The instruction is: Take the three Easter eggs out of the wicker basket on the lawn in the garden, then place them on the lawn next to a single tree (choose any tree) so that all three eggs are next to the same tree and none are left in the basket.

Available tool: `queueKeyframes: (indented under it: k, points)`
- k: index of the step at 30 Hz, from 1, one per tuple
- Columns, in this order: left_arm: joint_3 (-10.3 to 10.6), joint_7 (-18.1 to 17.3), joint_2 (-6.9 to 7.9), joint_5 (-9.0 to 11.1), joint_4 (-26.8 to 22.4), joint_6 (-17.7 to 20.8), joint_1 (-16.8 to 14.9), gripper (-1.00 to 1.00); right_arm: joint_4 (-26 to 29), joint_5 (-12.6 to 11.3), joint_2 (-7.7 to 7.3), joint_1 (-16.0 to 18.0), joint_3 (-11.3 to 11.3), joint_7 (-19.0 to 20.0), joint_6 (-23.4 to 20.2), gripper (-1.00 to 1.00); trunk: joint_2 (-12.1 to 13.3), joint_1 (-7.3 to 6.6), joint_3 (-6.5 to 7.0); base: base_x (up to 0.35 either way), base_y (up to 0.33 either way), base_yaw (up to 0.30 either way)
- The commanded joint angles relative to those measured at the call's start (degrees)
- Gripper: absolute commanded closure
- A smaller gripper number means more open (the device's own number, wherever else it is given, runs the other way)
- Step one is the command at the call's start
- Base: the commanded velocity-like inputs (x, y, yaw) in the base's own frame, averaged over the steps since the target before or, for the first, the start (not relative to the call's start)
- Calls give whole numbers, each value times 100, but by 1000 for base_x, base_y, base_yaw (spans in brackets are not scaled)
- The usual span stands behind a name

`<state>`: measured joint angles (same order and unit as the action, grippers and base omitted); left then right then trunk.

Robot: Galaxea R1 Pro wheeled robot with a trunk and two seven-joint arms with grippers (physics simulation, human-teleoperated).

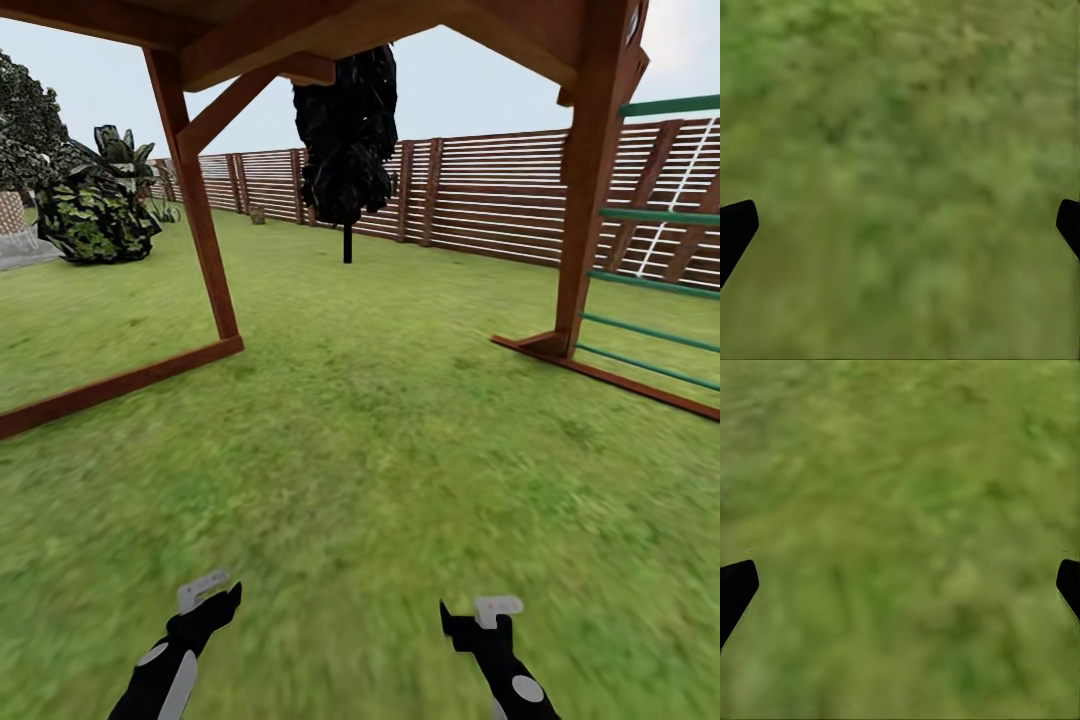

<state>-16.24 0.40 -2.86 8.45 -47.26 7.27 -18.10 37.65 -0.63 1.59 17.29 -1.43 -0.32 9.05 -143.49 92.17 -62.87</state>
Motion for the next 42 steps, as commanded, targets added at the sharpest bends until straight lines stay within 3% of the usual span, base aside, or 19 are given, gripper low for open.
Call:
queueKeyframes:
  k: [1,42]
  points:
    - [-11,4,-5,60,-11,37,-1,-100,-3,-7,-1,2,-7,-3,18,-100,-2,2,-5,332,0,0]
    - [-11,4,-5,60,-11,37,-1,-100,-3,-7,-3,2,-7,-3,9,-100,-2,2,4,333,0,-27]
